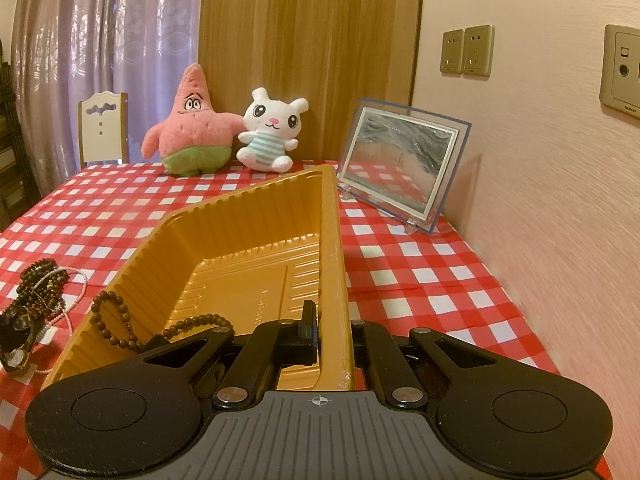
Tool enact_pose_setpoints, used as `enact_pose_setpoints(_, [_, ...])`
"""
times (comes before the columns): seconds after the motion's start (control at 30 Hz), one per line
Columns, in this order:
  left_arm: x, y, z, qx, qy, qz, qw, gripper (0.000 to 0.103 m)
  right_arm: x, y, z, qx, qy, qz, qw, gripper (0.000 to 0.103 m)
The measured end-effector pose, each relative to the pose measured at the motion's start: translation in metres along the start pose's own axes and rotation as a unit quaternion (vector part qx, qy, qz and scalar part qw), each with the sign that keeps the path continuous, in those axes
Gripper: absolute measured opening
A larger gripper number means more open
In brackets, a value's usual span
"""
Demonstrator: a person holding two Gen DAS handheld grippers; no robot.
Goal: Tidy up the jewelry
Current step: 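Move the left gripper to the pile and grasp a black band bracelet, then carry the black band bracelet into the orange tray and open the left gripper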
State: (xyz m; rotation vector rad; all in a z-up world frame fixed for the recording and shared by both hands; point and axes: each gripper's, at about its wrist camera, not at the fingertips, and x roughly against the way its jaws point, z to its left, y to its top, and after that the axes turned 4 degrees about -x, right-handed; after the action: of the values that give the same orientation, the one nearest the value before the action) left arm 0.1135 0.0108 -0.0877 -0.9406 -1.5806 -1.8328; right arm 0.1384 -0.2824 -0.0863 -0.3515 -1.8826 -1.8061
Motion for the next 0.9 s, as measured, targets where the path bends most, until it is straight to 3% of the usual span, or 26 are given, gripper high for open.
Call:
enact_pose_setpoints(0.37, [0.038,0.023,0.005,0.034,-0.022,-0.042,0.9983,0.012,0.001,-0.001,0.001,0.001,0.0,0.001,1.0,0.004])
enact_pose_setpoints(0.63, [0.049,0.059,-0.026,0.04,-0.111,-0.088,0.9891,0.012,0.001,-0.001,0.002,0.002,-0.001,0.0,1.0,0.004])
enact_pose_setpoints(0.9, [0.009,0.075,-0.077,0.047,-0.206,-0.05,0.976,0.012,0.002,0.0,0.004,0.005,0.0,-0.001,1.0,0.004])
